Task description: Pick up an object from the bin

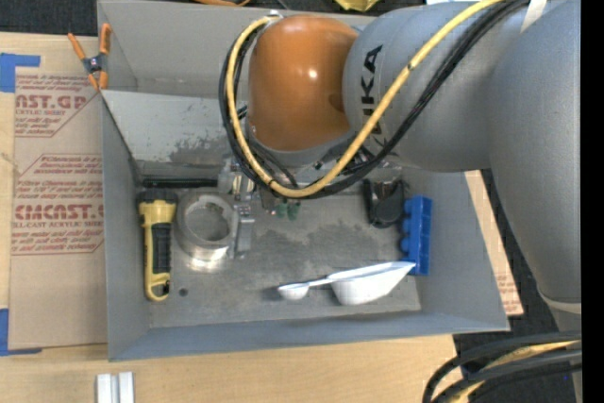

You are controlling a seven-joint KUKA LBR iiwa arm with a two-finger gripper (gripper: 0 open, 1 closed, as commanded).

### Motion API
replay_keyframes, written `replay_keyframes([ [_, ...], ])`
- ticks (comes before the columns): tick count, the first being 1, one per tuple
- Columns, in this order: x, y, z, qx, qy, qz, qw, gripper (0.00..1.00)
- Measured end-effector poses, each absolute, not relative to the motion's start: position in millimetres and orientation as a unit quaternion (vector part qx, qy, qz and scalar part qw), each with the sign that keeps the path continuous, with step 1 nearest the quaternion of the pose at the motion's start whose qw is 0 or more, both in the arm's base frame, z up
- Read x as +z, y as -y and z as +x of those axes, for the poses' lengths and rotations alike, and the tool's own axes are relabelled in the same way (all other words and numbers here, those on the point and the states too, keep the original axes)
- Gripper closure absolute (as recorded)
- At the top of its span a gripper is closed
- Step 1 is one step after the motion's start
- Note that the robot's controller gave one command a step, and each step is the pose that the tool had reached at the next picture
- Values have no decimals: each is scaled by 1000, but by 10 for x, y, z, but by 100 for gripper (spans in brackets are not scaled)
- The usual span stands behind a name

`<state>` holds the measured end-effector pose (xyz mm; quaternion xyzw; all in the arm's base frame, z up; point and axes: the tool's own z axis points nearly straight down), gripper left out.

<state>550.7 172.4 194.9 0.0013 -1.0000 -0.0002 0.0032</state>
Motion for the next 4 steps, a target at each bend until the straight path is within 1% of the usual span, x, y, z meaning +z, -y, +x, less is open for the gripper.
replay_keyframes([
  [1, 1994, -1713, 5527, -1, 1000, 0, -1, 0],
  [2, 1063, -1467, 5606, -1, 988, 157, -1, 0],
  [3, 1436, -1640, 5684, -2, 1000, -7, -4, 0],
  [4, 1064, -1706, 5515, -1, 946, 324, -1, 0],
])
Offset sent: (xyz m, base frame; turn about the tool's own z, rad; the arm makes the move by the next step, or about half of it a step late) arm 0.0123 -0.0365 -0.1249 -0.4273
